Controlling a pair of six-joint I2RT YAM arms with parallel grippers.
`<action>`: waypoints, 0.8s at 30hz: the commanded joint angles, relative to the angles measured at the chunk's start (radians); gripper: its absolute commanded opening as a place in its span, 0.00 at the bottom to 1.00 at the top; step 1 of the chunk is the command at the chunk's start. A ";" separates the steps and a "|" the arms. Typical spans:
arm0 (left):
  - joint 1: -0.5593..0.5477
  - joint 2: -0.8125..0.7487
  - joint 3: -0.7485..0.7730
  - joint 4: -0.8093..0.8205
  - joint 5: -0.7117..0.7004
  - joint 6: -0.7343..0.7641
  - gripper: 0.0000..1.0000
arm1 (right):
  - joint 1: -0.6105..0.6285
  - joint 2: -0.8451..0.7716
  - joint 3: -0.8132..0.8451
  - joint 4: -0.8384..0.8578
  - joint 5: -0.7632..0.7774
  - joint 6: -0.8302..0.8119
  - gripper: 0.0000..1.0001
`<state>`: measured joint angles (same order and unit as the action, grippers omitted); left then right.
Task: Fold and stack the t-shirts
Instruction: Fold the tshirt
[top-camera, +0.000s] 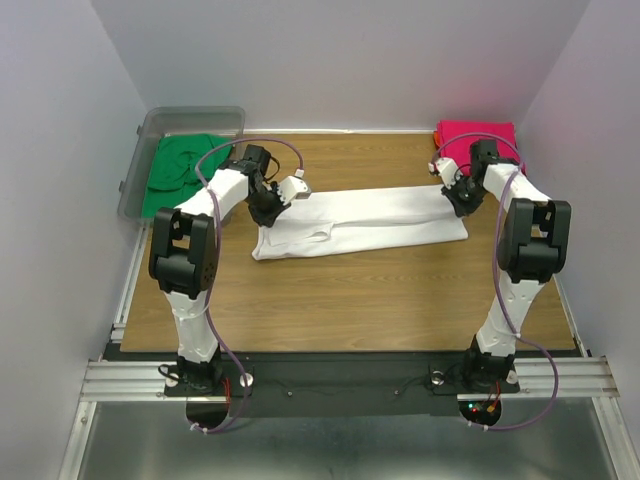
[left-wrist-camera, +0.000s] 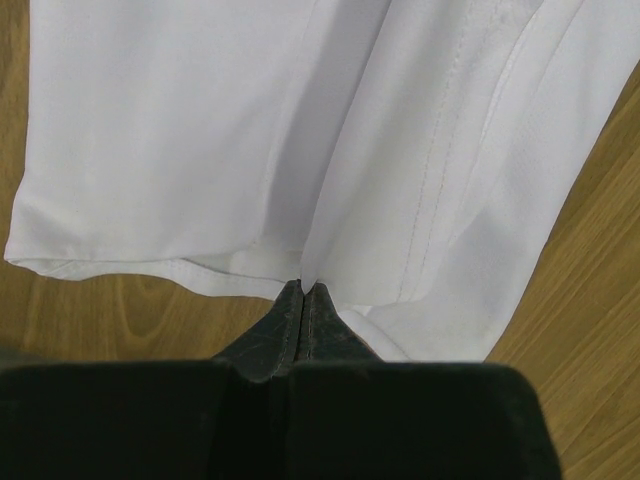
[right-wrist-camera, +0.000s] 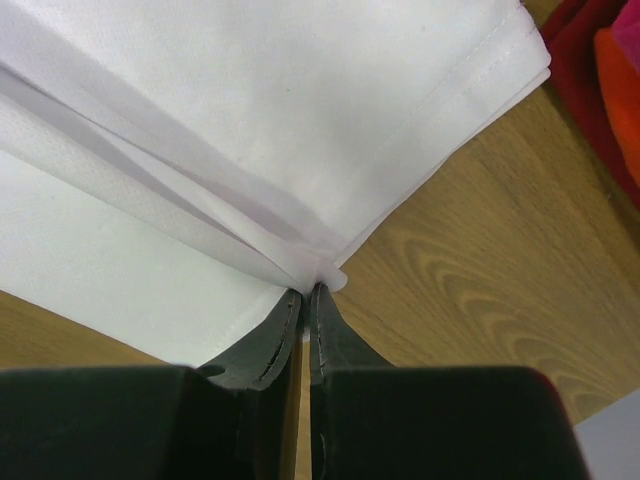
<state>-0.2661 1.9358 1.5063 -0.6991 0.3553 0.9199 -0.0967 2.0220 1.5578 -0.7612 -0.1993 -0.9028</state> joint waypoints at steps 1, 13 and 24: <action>0.010 -0.011 0.026 -0.004 0.001 0.016 0.00 | 0.006 0.017 0.045 -0.001 -0.005 0.010 0.01; 0.047 0.002 0.071 0.033 0.017 -0.059 0.34 | 0.005 0.032 0.126 -0.003 0.018 0.123 0.55; 0.097 -0.144 -0.020 0.066 0.135 -0.185 0.44 | -0.005 -0.069 0.090 -0.007 -0.022 0.307 0.52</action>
<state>-0.1562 1.9079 1.5185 -0.6334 0.4107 0.7887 -0.0967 2.0315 1.6547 -0.7708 -0.1951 -0.6758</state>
